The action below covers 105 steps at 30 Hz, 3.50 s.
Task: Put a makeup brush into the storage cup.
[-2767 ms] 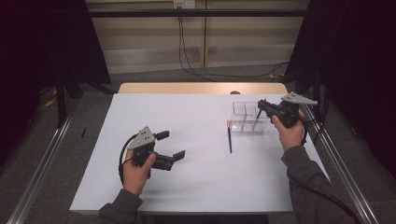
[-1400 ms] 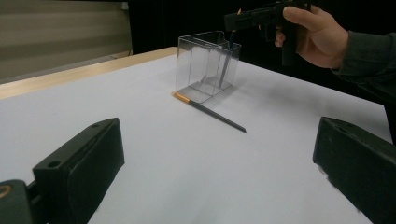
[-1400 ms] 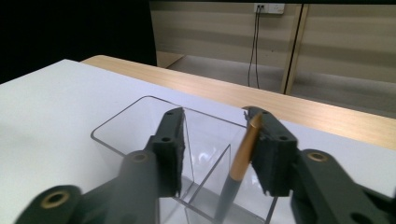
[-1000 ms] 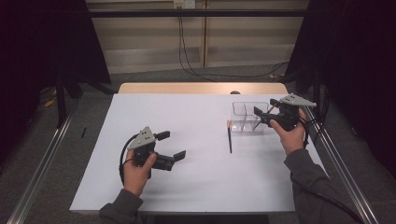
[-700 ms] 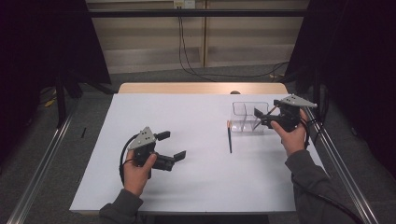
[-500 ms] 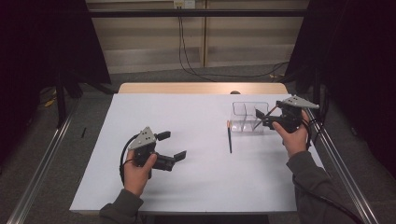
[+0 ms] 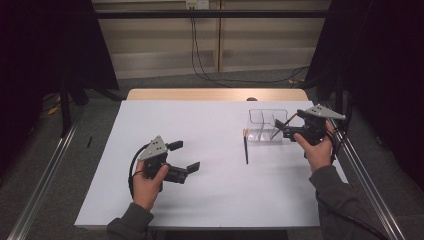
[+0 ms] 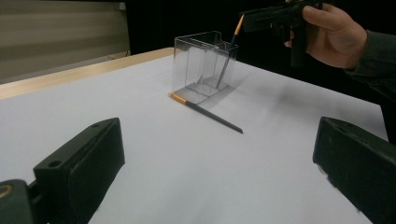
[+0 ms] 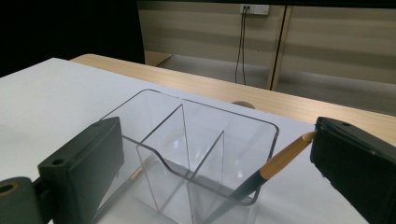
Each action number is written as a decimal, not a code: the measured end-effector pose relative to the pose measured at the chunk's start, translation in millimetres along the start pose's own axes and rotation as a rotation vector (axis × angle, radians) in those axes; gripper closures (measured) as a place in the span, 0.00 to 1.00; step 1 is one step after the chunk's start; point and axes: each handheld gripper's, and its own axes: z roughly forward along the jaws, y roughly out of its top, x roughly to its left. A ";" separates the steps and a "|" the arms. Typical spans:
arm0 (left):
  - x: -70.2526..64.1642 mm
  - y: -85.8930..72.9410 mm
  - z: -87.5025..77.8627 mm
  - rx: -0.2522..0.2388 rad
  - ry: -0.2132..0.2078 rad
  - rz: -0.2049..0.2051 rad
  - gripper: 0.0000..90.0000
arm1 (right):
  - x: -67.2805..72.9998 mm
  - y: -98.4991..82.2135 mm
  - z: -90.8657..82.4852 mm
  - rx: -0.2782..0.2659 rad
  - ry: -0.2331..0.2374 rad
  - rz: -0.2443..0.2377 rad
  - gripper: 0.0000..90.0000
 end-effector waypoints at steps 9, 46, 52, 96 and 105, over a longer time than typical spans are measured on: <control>-0.1 0.0 0.3 -0.001 -0.009 0.001 0.02 | 3.0 -3.1 -4.5 0.001 0.010 -0.001 0.02; -0.8 0.1 0.0 -0.008 -0.003 0.001 0.02 | 18.2 -21.8 -18.1 -0.002 0.057 0.010 0.02; -0.1 0.2 -2.6 -0.006 0.005 0.004 0.02 | 25.3 -21.7 -14.2 0.005 0.070 0.008 0.02; 3.0 0.5 -7.0 -0.006 0.014 0.012 0.02 | 78.2 -20.8 18.2 0.025 0.193 -0.018 0.03; 1.7 -0.4 -4.5 -0.001 0.010 0.015 0.02 | 84.9 -22.5 22.1 0.033 0.213 -0.020 0.03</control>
